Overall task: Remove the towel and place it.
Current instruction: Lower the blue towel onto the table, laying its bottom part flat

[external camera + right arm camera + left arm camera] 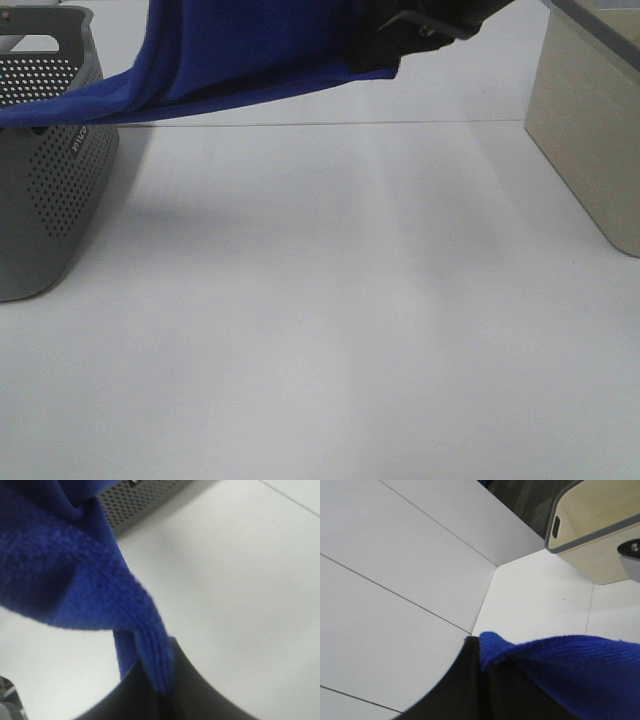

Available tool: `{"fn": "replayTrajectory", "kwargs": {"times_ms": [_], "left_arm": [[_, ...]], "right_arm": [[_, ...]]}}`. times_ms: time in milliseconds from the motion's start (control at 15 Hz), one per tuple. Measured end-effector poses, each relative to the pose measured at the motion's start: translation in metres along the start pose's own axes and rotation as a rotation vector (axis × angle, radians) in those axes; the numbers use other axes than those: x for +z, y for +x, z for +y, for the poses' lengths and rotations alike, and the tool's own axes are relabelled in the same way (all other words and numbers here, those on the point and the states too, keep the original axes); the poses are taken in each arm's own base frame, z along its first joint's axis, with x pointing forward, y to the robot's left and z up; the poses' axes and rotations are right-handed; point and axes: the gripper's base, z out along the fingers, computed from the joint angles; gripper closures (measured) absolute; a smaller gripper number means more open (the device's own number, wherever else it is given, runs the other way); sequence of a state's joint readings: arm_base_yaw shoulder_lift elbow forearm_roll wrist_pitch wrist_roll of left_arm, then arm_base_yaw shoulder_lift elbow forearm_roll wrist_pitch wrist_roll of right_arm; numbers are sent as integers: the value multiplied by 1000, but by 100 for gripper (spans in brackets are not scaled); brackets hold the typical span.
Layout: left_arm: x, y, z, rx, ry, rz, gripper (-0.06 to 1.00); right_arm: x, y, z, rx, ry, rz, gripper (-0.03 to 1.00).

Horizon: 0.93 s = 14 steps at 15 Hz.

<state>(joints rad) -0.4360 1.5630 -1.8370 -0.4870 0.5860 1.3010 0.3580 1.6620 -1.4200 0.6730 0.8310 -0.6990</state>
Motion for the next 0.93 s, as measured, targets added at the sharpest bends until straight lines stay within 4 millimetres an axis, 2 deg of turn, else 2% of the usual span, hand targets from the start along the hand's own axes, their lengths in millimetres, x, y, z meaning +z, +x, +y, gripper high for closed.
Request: {"fn": "replayTrajectory", "kwargs": {"times_ms": [200, 400, 533, 667, 933], "left_arm": [[10, 7, 4, -60, -68, 17, 94], [20, 11, 12, -76, -178, -10, 94], [22, 11, 17, -75, -243, -30, 94], [22, 11, 19, -74, -277, -42, 94], [20, 9, 25, -15, -344, -55, 94]], "right_arm": [[-38, -31, -12, -36, 261, 38, 95], [-80, -61, -22, -97, 523, -15, 95], [-100, -74, -24, -148, 643, -52, 95], [-115, -83, -23, -174, 706, -87, 95], [-131, -98, -21, -238, 774, -198, 95]]}}
